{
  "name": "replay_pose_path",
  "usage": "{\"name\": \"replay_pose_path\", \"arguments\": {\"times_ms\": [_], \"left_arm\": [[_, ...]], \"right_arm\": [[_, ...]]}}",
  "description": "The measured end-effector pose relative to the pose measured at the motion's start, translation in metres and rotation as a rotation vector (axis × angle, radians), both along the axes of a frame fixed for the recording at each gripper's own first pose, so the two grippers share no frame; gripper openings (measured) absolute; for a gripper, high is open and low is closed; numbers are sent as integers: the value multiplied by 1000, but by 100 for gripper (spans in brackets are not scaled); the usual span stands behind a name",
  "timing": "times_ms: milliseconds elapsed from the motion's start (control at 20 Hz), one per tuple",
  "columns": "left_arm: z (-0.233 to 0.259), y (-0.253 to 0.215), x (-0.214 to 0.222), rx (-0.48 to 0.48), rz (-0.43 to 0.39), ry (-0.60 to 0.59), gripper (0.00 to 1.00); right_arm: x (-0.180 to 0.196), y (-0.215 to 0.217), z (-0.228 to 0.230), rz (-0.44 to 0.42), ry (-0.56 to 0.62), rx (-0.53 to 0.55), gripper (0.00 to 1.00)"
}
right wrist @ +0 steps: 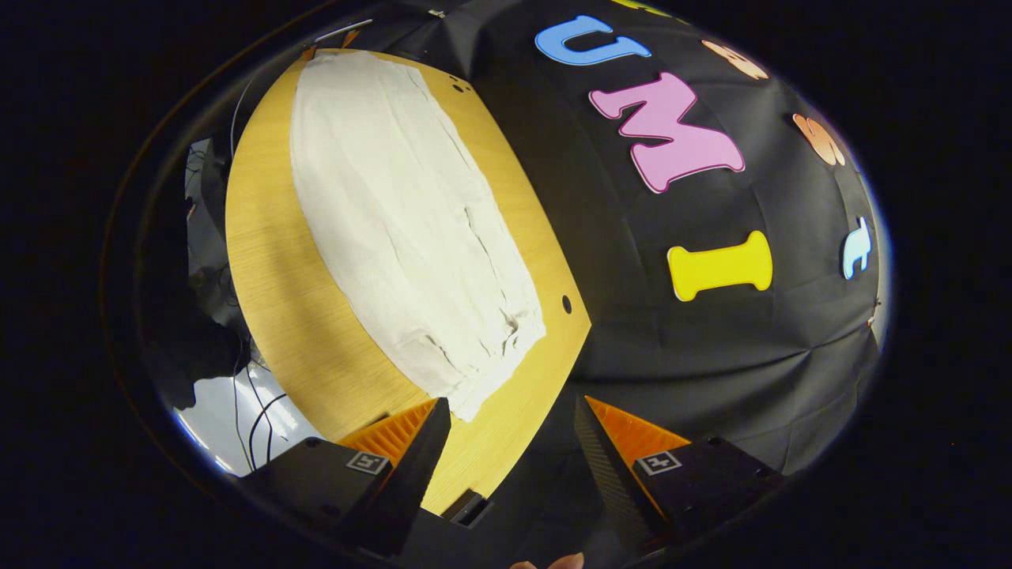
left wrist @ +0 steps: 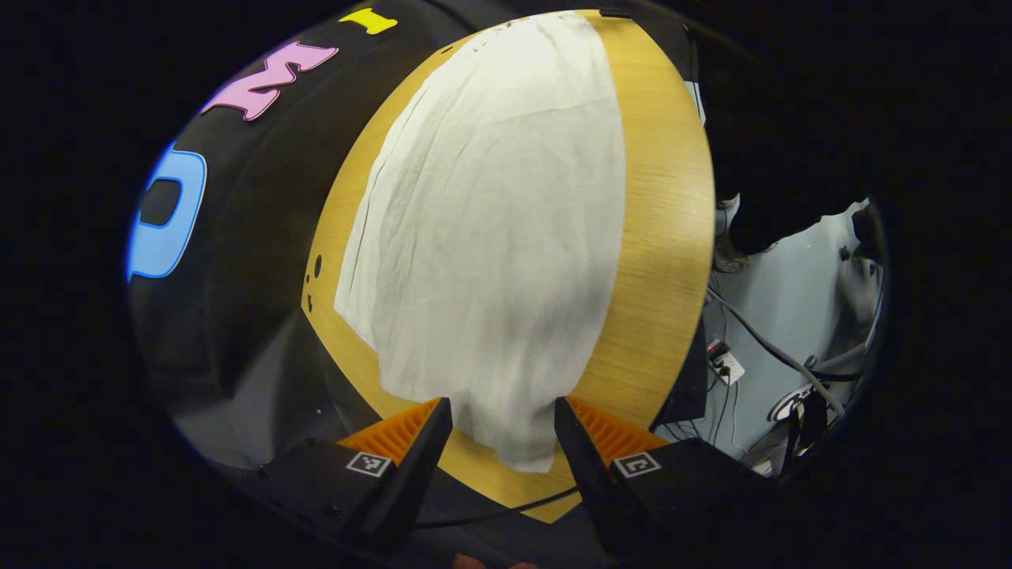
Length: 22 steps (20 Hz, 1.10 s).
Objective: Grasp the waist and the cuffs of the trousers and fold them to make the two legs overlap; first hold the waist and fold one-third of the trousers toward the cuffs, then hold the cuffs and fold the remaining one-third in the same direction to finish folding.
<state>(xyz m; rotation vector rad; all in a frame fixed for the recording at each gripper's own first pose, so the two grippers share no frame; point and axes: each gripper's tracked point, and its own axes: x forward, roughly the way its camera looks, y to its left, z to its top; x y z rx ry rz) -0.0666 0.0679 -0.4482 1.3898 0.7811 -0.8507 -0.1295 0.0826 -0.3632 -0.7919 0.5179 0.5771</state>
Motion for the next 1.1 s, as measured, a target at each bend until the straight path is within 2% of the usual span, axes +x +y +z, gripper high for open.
{"name": "replay_pose_path", "arguments": {"times_ms": [200, 300, 400, 500, 550, 650, 750, 900, 950, 1000, 1100], "left_arm": [[-5, -12, 32, 75, -58, -37, 86], [-13, -13, 42, 110, -29, 16, 81], [-18, -16, 45, 117, 22, 82, 58], [-20, -16, 47, 124, 69, 131, 44], [-22, -19, 46, 130, 87, 151, 32], [-22, -20, 47, 154, 75, 158, 13], [-20, -24, 47, 172, 65, 149, 8], [-20, -24, 48, 174, 99, 150, 6], [-20, -24, 48, 172, 110, 154, 1], [-19, -23, 49, 174, 117, 156, 6], [-19, -24, 48, 192, 111, 155, 6]], "right_arm": [[6, -8, -31, 69, 34, -57, 97], [9, -3, -44, 119, 50, -70, 97], [15, 1, -55, 179, 56, -89, 97], [21, 4, -64, 225, 61, -102, 97], [23, 3, -68, 241, 61, -109, 97], [29, 0, -78, 271, 60, -123, 97], [29, -1, -90, 305, 73, -127, 97], [24, -1, -105, 389, 90, -152, 97], [26, 1, -112, 416, 91, -164, 97], [30, 1, -116, 436, 86, -180, 97], [40, 2, -126, 465, 75, -221, 97]]}}
